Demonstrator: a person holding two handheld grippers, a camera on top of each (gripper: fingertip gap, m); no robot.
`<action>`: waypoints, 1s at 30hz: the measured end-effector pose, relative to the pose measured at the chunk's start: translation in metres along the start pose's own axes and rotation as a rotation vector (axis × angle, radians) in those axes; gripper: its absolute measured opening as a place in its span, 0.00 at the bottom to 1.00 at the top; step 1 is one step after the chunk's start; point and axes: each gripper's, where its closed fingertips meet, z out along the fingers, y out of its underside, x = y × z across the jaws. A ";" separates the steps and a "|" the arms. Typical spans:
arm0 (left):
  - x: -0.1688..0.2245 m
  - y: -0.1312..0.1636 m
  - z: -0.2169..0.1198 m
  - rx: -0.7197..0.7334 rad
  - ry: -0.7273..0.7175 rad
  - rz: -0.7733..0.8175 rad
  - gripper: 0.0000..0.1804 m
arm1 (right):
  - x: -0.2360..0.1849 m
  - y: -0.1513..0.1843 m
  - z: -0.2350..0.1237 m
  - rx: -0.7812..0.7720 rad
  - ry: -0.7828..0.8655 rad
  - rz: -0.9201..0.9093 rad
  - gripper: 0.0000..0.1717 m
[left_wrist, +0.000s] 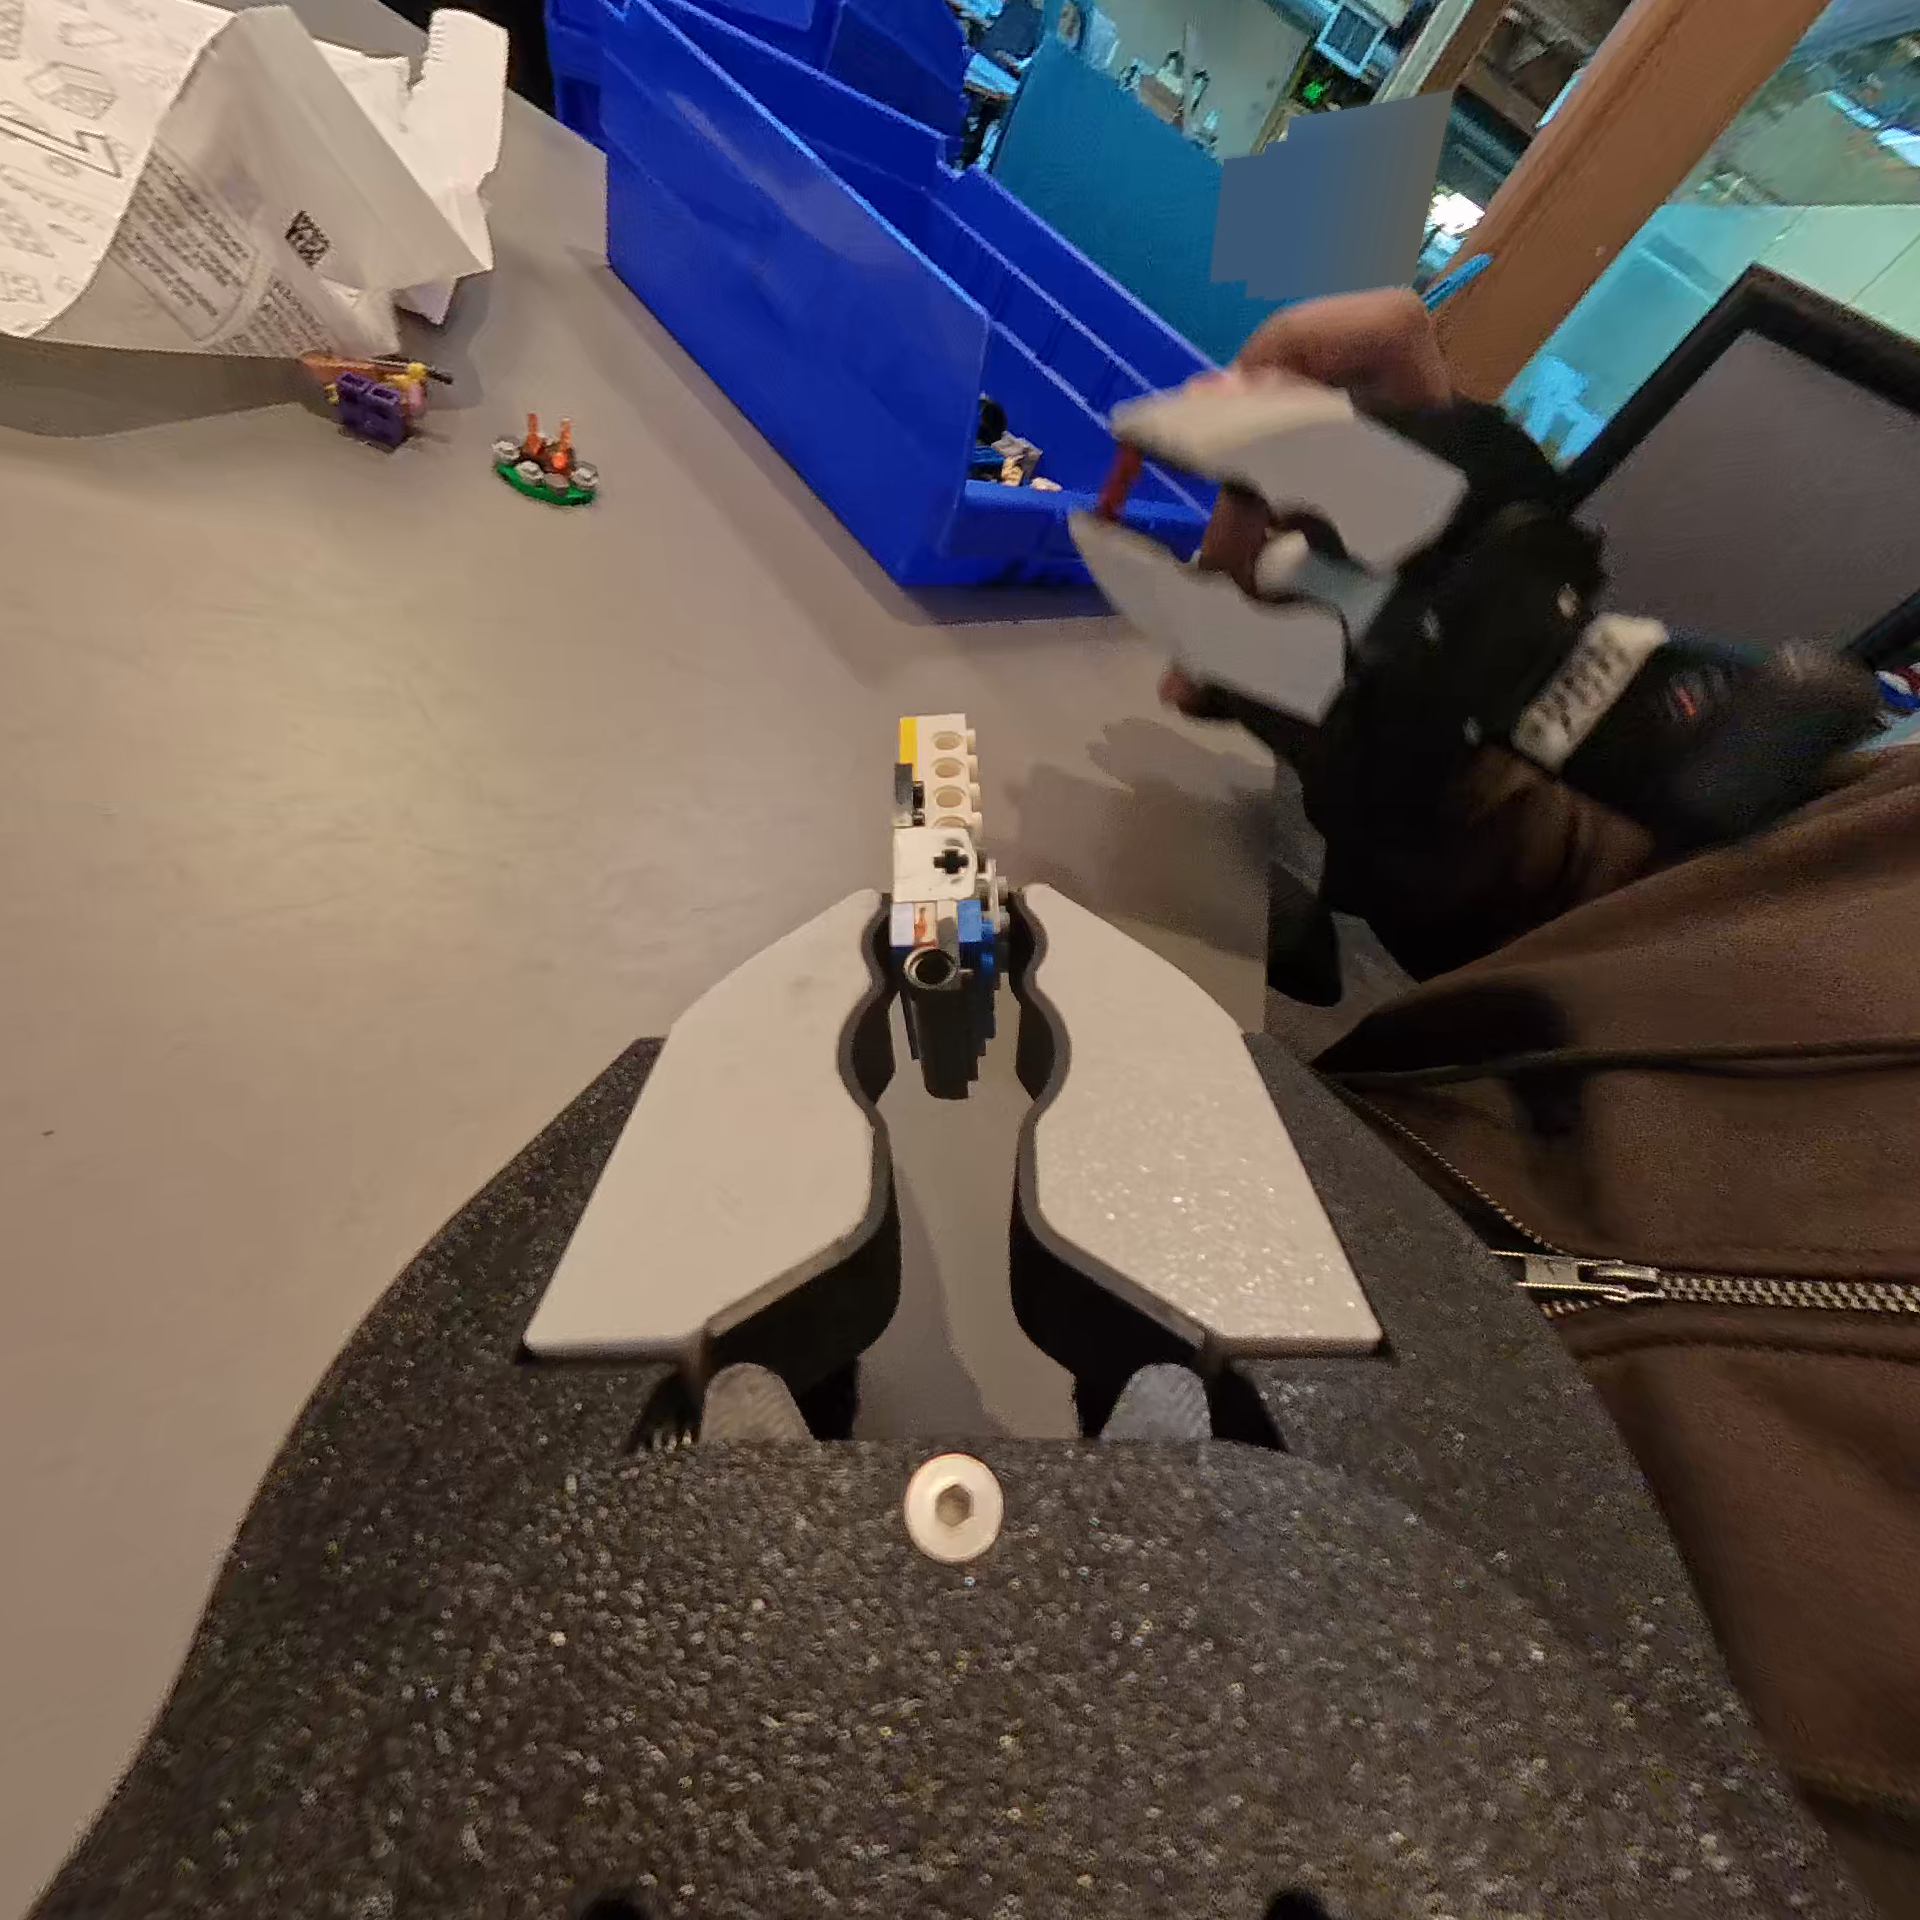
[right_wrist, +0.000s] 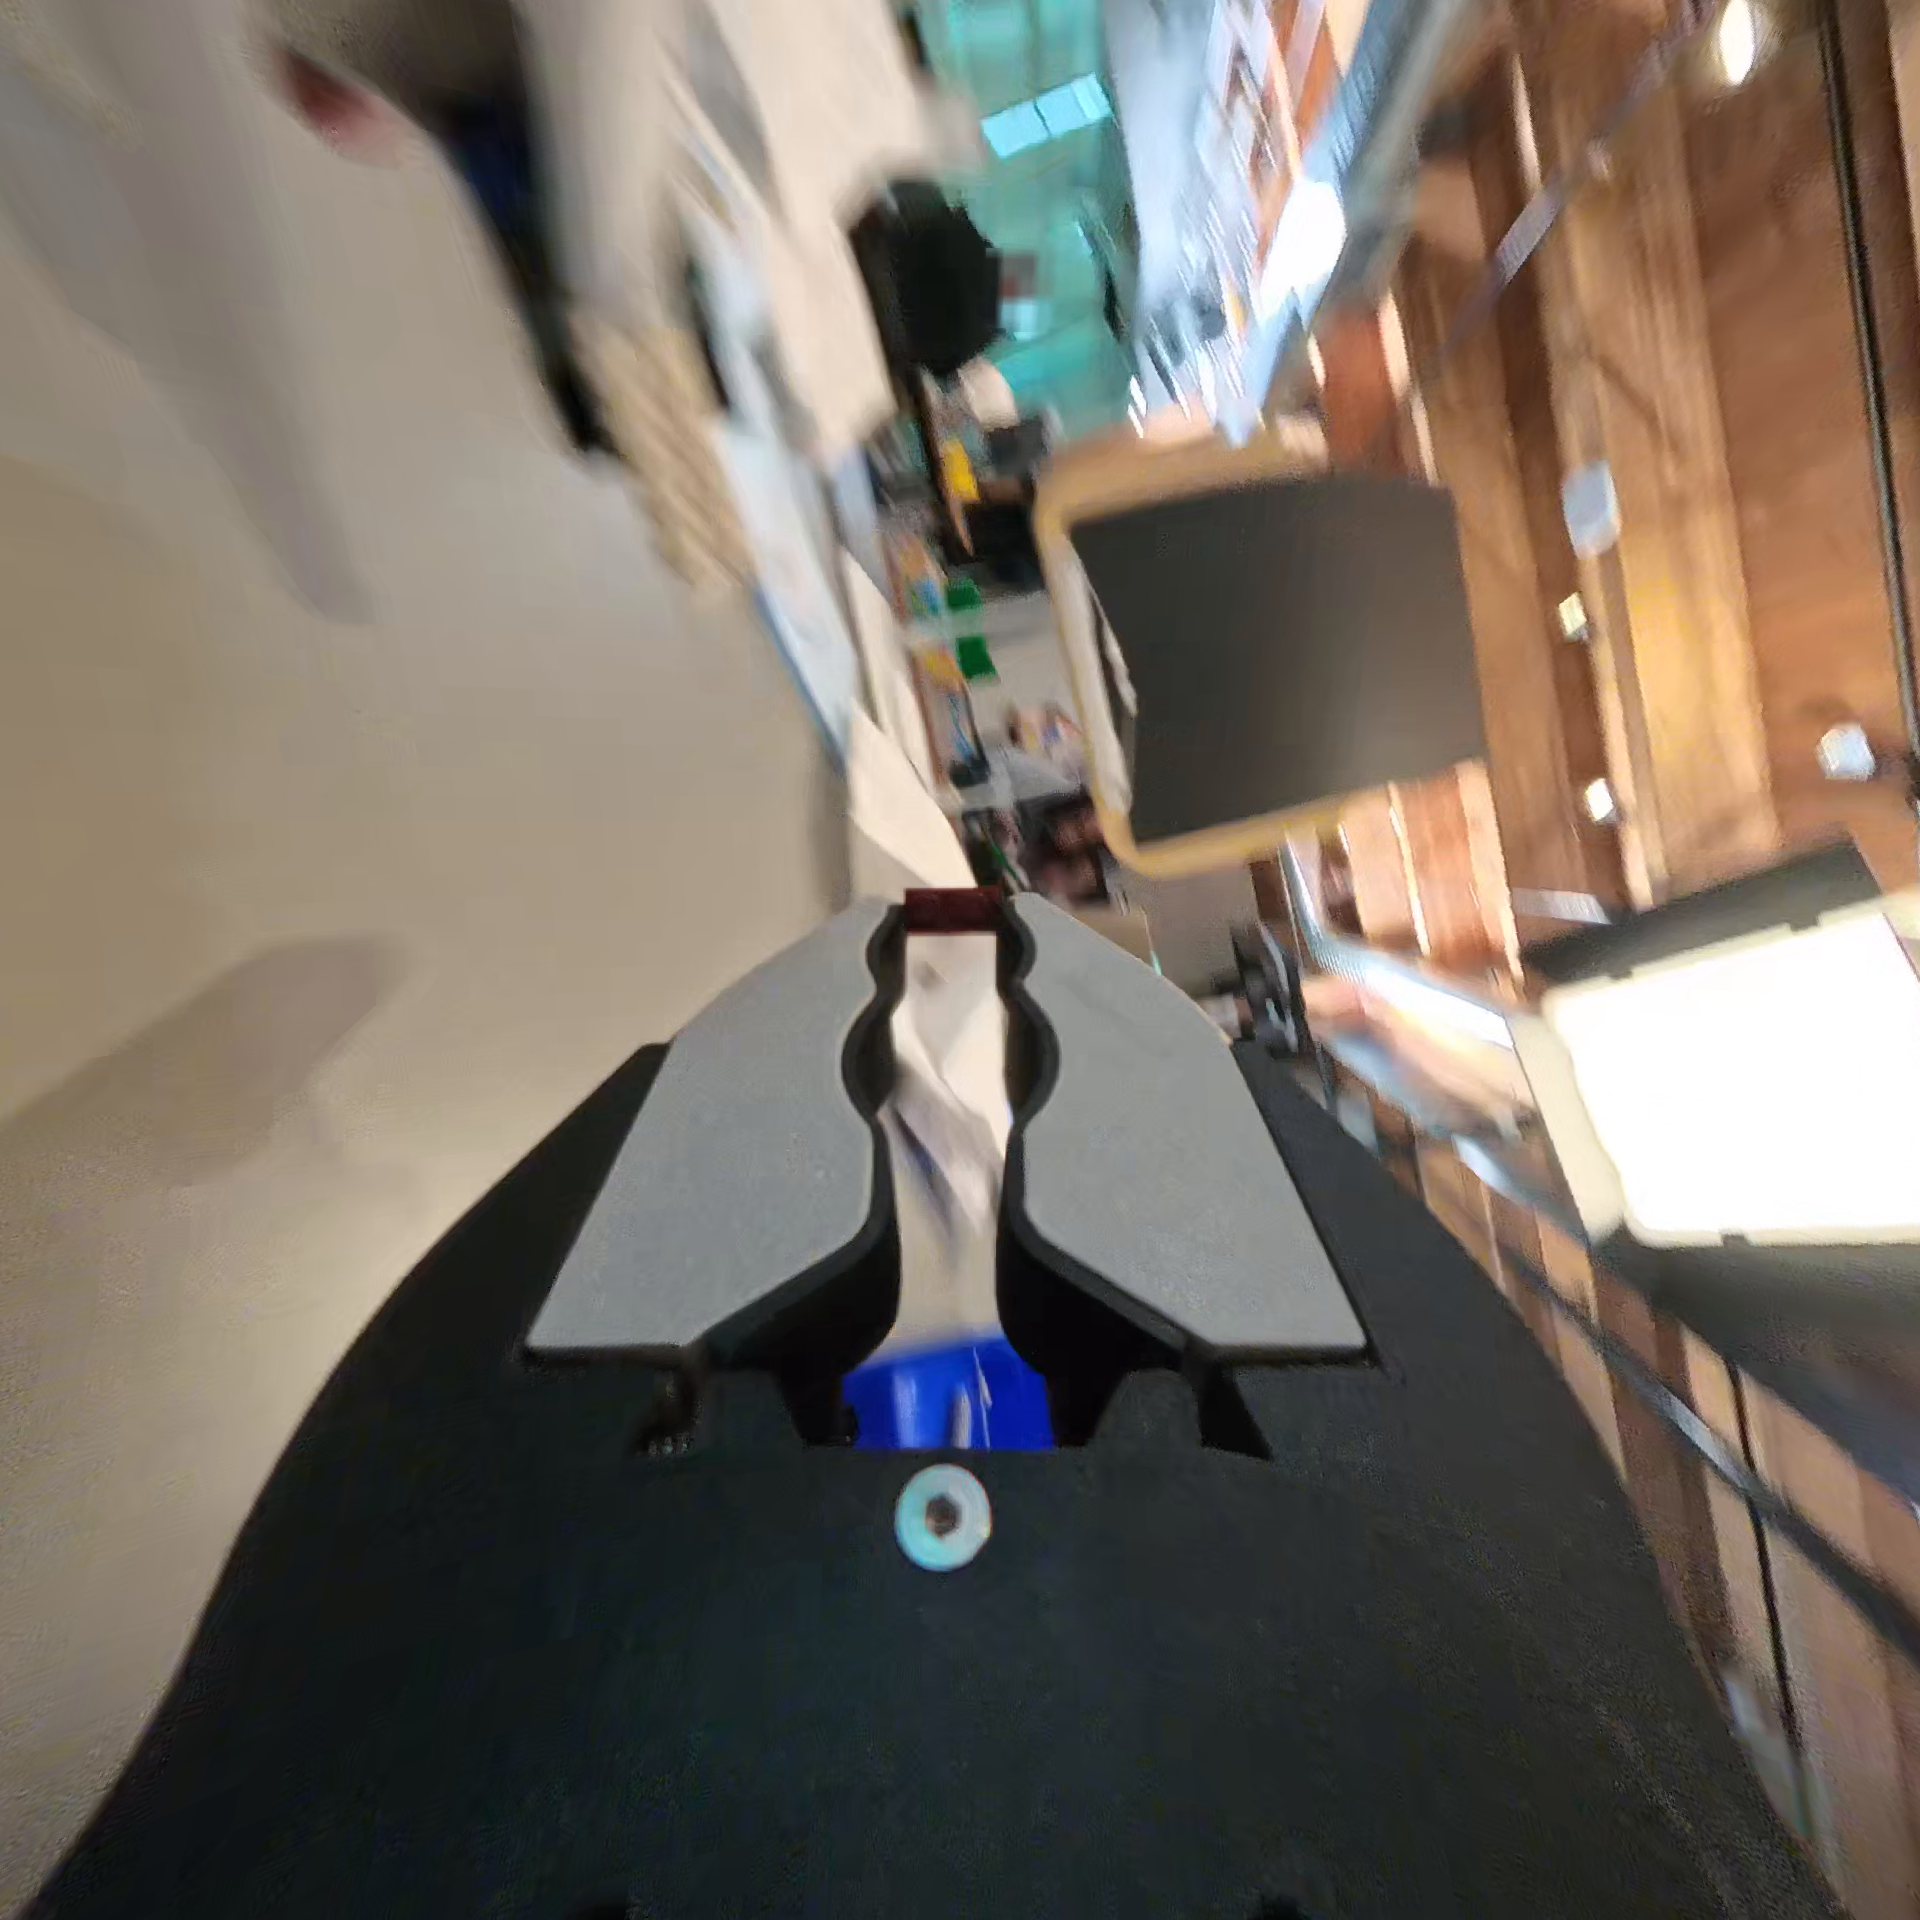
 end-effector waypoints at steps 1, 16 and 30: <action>0.002 -0.001 0.000 0.008 0.019 -0.001 0.10 | 0.019 0.024 -0.002 -0.082 0.047 0.034 0.10; 0.026 -0.005 0.009 0.034 0.138 0.047 0.10 | -0.004 0.022 0.000 -0.085 -0.141 0.026 0.24; 0.037 -0.009 0.005 0.086 0.209 0.036 0.11 | -0.042 -0.062 0.017 0.123 -0.213 0.127 0.12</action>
